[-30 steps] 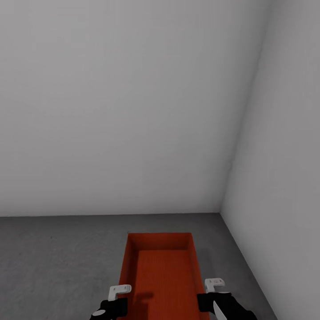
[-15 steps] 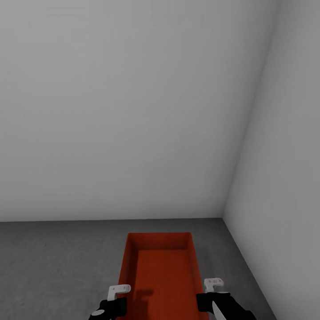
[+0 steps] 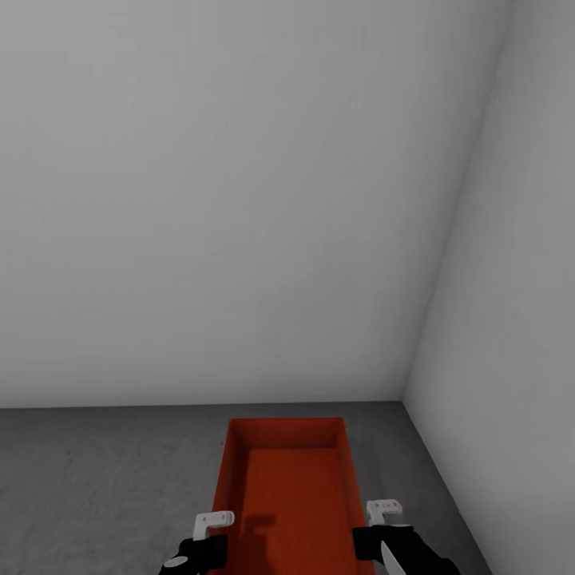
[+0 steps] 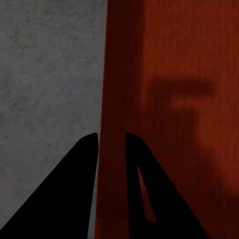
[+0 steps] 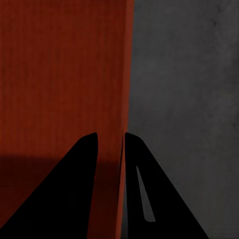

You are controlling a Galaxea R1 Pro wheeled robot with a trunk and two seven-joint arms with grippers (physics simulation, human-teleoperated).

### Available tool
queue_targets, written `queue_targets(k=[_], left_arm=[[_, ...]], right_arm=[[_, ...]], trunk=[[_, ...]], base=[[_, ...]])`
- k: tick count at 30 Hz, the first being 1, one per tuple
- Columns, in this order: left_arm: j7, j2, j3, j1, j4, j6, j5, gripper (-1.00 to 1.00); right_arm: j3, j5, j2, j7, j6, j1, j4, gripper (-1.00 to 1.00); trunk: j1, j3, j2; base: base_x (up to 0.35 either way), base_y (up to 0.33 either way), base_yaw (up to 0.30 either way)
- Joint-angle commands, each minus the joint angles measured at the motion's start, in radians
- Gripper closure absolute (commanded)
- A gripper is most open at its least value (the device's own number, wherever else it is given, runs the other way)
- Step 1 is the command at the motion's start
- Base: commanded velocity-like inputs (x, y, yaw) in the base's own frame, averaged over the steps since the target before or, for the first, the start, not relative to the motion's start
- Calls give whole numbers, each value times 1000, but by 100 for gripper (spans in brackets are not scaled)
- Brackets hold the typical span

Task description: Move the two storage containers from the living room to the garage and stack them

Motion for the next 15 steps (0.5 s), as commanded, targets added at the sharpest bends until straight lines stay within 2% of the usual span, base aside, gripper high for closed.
queue_targets(k=[1, 15], left_arm=[[-46, 23, -6, -2, 1, -3, -6, 100], [-45, 23, -6, -2, 1, -2, -6, 100]], right_arm=[[32, -3, -10, 34, 6, 0, -1, 100], [31, -3, -10, 35, 6, 0, 0, 100]], trunk=[[0, -1, 0], [0, -1, 0]], base=[[81, -65, 0], [16, -13, 0]])
